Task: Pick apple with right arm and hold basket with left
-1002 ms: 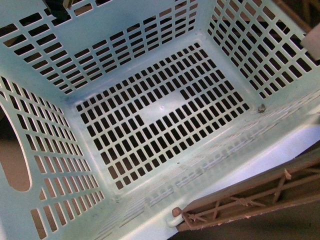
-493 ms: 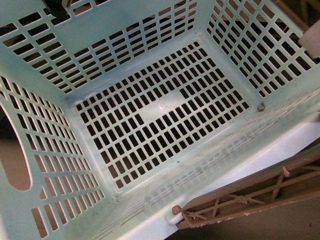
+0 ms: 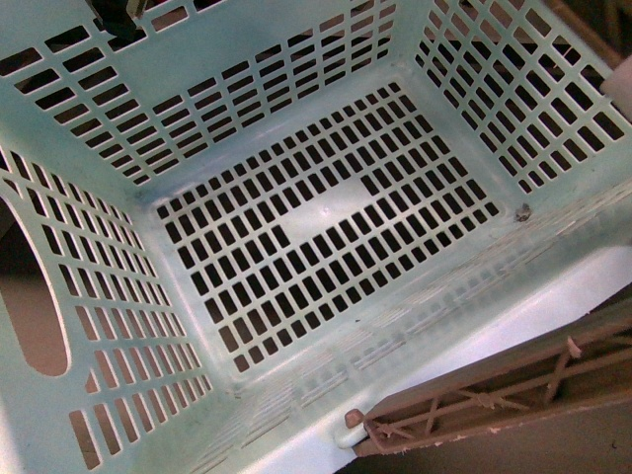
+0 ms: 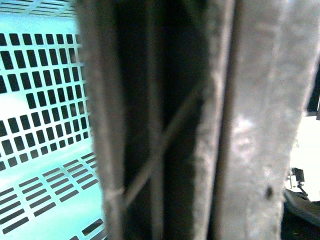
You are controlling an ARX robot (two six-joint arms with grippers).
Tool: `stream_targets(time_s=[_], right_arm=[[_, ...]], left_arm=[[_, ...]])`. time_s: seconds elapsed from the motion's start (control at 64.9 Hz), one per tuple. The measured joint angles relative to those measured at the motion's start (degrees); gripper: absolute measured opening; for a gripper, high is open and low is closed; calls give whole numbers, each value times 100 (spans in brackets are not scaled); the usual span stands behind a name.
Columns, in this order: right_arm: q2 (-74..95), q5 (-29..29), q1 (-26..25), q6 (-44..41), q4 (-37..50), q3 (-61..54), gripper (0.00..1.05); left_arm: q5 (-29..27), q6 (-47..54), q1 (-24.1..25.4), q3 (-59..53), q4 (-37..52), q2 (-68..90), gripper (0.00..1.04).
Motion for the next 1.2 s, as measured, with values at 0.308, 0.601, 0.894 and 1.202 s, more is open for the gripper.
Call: stream_targets(time_s=[0.308, 0.601, 0.894, 1.202], right_arm=[[70, -2, 15, -31, 15, -46, 96], [-144, 302, -249, -79, -44, -35, 96], [-706, 1821, -1233, -382, -529, -240, 96], [-1604, 1414, -1255, -546, 1657, -1961, 45]], left_arm=[[-9, 0, 0, 0, 0, 0, 14], [-2, 22, 0, -22, -4, 4, 14], [0, 26, 2, -24, -4, 4, 14], [-13, -9, 2, -24, -4, 2, 14]])
